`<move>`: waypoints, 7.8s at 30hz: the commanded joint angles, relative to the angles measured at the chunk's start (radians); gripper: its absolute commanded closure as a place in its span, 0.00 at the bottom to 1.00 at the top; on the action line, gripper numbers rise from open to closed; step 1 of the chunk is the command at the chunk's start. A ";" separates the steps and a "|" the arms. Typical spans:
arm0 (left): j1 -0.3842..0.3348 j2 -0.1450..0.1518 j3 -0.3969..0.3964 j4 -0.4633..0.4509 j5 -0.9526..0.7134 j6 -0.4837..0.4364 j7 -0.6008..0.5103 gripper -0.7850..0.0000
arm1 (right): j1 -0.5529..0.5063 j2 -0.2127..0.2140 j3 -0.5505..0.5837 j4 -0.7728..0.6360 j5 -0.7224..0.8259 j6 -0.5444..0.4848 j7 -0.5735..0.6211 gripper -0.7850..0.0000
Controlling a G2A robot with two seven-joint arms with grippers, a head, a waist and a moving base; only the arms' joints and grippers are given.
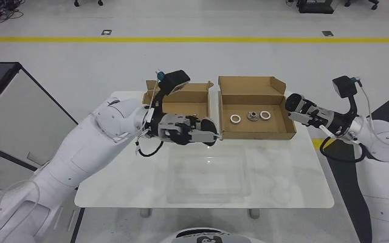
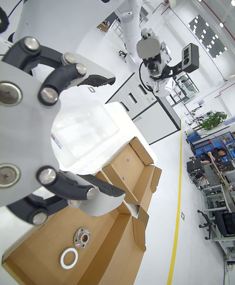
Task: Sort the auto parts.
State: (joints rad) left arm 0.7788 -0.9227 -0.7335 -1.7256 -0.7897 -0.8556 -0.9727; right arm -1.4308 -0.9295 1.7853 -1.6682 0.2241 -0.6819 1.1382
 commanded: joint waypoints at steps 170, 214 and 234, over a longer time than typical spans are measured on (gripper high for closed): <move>-0.221 -0.378 0.021 0.656 1.154 1.091 -0.067 1.00 | 0.000 0.000 0.000 0.000 0.000 0.000 0.000 0.00; -0.374 -0.738 0.261 1.456 1.158 1.268 0.206 1.00 | 0.000 0.000 0.000 0.000 0.000 0.000 0.000 0.00; -0.374 -0.738 0.261 1.456 1.158 1.268 0.206 1.00 | 0.000 0.000 0.000 0.000 0.000 0.000 0.000 0.00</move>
State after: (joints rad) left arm 0.4048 -1.6614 -0.4724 -0.2680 0.3679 0.4127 -0.7669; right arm -1.4308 -0.9295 1.7853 -1.6682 0.2241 -0.6819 1.1382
